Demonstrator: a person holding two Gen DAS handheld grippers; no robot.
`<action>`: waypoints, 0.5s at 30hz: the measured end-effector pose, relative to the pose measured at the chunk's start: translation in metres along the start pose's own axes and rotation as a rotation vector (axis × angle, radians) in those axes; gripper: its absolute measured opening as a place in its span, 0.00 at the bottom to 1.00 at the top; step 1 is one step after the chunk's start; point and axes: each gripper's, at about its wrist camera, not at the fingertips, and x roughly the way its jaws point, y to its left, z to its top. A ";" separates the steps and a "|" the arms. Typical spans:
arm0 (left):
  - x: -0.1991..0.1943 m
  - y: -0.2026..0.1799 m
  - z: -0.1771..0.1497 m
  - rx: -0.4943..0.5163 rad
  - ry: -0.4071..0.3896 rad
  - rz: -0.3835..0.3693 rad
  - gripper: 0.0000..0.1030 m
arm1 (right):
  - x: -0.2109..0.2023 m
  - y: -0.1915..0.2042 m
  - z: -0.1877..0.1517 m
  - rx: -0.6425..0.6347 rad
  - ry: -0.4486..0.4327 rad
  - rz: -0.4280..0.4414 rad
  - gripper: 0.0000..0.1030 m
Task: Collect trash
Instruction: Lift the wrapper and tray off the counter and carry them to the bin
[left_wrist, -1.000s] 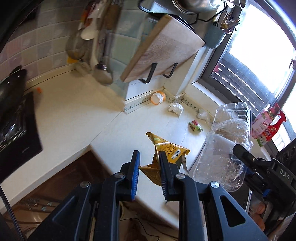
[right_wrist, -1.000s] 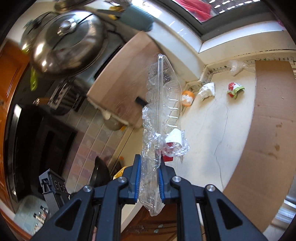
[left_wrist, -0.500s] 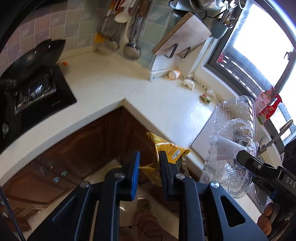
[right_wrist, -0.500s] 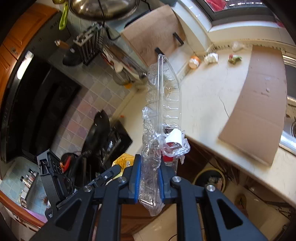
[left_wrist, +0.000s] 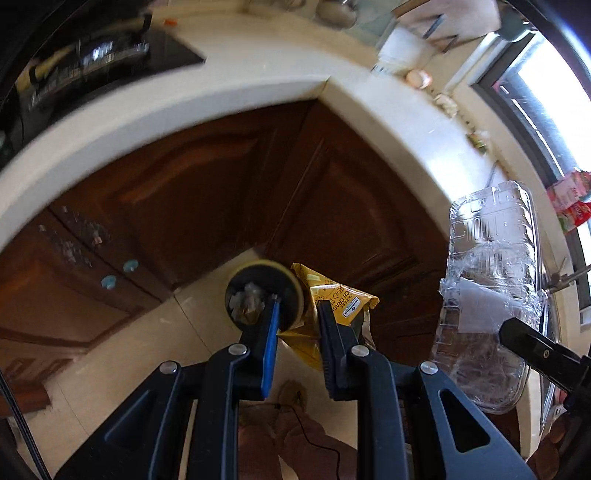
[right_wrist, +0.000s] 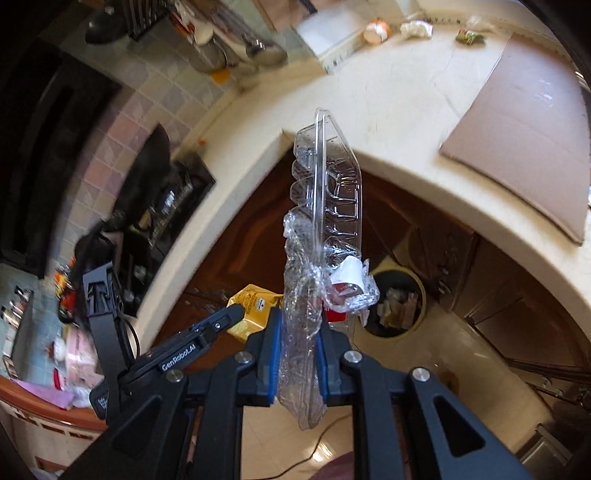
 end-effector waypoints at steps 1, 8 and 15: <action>0.016 0.007 -0.004 -0.011 0.014 0.004 0.18 | 0.012 -0.005 0.000 0.002 0.020 -0.003 0.15; 0.132 0.043 -0.030 -0.089 0.094 0.033 0.18 | 0.112 -0.063 -0.006 0.019 0.161 -0.029 0.15; 0.243 0.069 -0.040 -0.153 0.192 0.044 0.18 | 0.187 -0.108 -0.012 0.036 0.242 -0.071 0.15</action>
